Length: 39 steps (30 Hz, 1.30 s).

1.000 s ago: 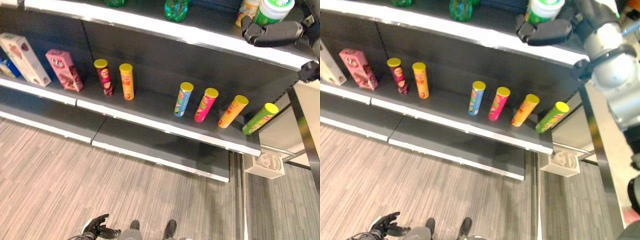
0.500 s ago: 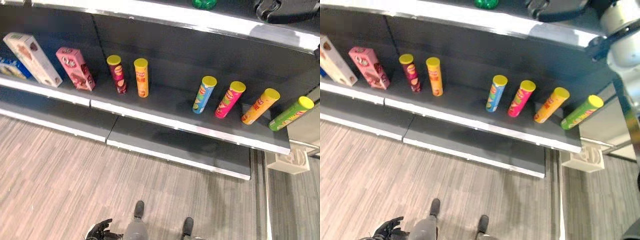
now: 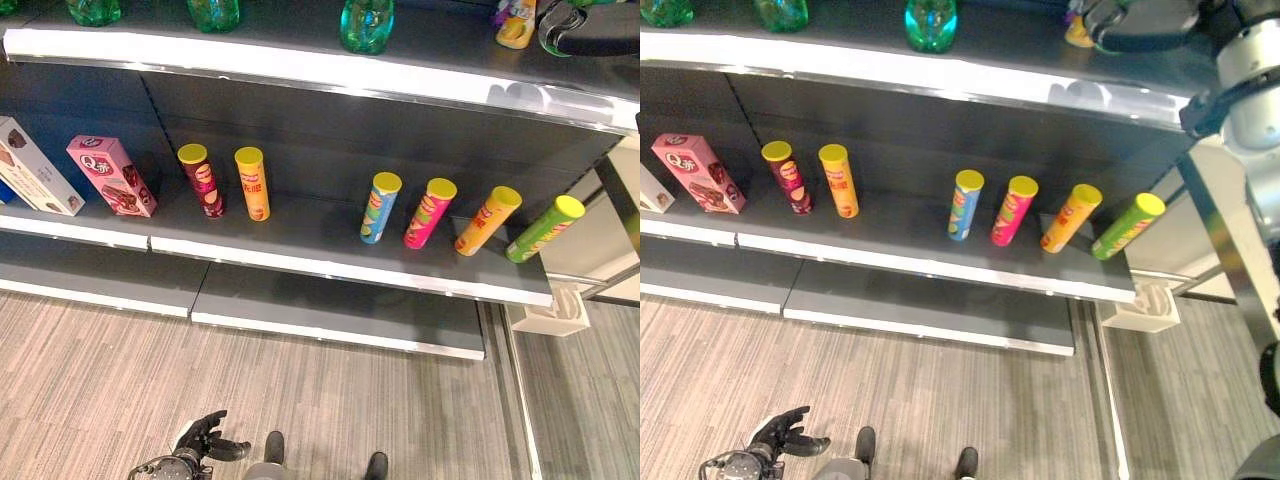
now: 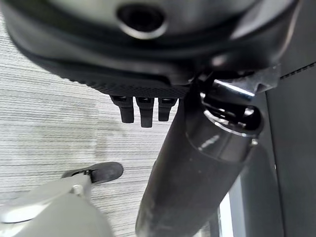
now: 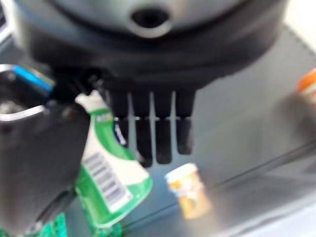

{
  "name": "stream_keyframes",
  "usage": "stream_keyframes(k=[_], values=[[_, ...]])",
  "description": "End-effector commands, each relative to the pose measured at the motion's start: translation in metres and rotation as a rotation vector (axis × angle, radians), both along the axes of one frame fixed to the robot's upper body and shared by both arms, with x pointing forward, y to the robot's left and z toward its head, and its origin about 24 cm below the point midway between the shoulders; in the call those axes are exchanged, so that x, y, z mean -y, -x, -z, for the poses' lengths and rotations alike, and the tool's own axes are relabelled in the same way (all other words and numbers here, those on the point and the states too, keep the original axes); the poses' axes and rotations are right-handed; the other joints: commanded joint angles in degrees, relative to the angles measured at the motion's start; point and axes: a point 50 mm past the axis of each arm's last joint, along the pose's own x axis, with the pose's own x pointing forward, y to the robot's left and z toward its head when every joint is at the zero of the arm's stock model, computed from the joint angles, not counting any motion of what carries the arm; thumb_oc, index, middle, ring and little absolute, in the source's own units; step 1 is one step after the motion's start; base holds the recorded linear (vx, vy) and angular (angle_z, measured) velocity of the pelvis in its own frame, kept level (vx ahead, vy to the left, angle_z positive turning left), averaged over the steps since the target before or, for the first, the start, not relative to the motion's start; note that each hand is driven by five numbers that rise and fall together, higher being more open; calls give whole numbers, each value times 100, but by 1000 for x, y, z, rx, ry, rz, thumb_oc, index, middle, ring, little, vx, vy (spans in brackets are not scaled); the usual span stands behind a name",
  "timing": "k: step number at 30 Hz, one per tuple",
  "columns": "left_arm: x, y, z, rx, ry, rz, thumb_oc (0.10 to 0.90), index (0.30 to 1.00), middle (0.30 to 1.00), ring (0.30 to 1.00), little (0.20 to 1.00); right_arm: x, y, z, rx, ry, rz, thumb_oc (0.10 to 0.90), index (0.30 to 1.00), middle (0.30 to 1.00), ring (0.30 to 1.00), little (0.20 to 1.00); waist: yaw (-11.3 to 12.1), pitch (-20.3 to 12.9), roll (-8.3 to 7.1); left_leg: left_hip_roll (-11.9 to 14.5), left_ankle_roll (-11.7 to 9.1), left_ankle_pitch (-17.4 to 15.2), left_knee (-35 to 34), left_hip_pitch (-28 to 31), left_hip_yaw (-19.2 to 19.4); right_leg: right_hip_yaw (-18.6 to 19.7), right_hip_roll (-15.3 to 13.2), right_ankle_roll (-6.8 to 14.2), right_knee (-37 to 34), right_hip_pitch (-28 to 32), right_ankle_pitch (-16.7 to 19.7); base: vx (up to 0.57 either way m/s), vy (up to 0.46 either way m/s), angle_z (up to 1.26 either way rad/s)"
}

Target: Put the goods on the table back onto the shelves and tidy them up.

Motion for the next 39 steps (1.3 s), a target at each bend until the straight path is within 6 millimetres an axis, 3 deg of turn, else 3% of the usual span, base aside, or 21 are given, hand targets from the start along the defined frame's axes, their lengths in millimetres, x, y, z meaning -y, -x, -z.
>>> stream_keyframes(k=[1,13,20,25,34,39], values=[[-12,11,-1,-25,-65,56,800,900,900,900,900,2,17,-39,177,-46,-7,400,300,300,300,300,104,-557,-189,108,-291,-263,15,-232,-202,-116,-9,354,89,560,-618,17,-25,-9],[-11,12,0,-27,-66,47,800,900,900,900,900,4,0,-22,96,-87,7,400,300,300,300,300,143,-518,-192,128,-301,-270,15,-211,-237,-226,3,361,89,581,-607,4,-9,2],[-10,11,0,-25,-72,39,800,900,900,900,900,4,-5,-23,125,-94,58,400,300,300,300,300,232,-472,-194,100,-289,-251,15,-266,-328,-305,13,361,89,587,-606,15,-10,5],[-11,10,0,-30,-86,43,800,900,900,900,900,10,-2,-25,151,-100,91,400,300,300,300,300,283,-440,-199,71,-289,-224,15,-391,-417,-382,2,365,89,547,-594,18,-7,12],[-9,0,-3,-1,-97,56,800,900,900,900,900,37,0,-31,151,-131,262,400,300,300,300,300,320,-393,-217,-2,-251,-249,15,-508,-579,-490,-9,375,89,517,-586,44,-12,10],[-10,1,-3,1,-95,55,800,900,900,900,900,34,-4,-29,137,-149,246,400,300,300,300,300,321,-372,-210,-15,-230,-266,15,-520,-583,-467,-13,378,89,501,-580,7,3,-2]])
